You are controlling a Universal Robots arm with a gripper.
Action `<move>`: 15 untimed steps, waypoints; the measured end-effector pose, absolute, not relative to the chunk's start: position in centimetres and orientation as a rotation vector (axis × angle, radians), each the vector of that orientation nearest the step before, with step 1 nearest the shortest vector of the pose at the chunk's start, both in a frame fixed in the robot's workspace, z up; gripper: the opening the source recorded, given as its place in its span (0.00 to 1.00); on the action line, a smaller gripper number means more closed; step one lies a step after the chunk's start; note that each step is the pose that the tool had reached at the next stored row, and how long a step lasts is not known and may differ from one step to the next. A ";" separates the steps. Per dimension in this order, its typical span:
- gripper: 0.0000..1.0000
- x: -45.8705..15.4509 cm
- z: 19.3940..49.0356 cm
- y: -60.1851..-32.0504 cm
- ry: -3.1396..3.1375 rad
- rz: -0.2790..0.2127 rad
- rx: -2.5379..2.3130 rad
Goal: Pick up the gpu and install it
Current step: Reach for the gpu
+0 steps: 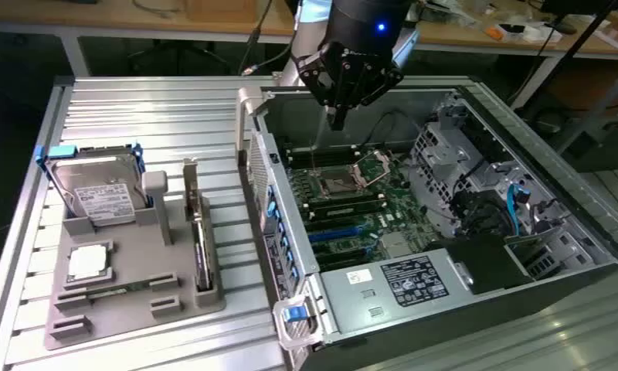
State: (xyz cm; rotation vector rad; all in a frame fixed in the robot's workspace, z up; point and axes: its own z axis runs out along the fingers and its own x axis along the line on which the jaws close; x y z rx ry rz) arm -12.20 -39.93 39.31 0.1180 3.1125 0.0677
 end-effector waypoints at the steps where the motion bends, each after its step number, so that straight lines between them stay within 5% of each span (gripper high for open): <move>1: 0.11 -12.2 39.3 -39.9 3.112 0.068 0.118; 15: 0.11 -12.7 39.3 -40.0 3.112 0.068 0.118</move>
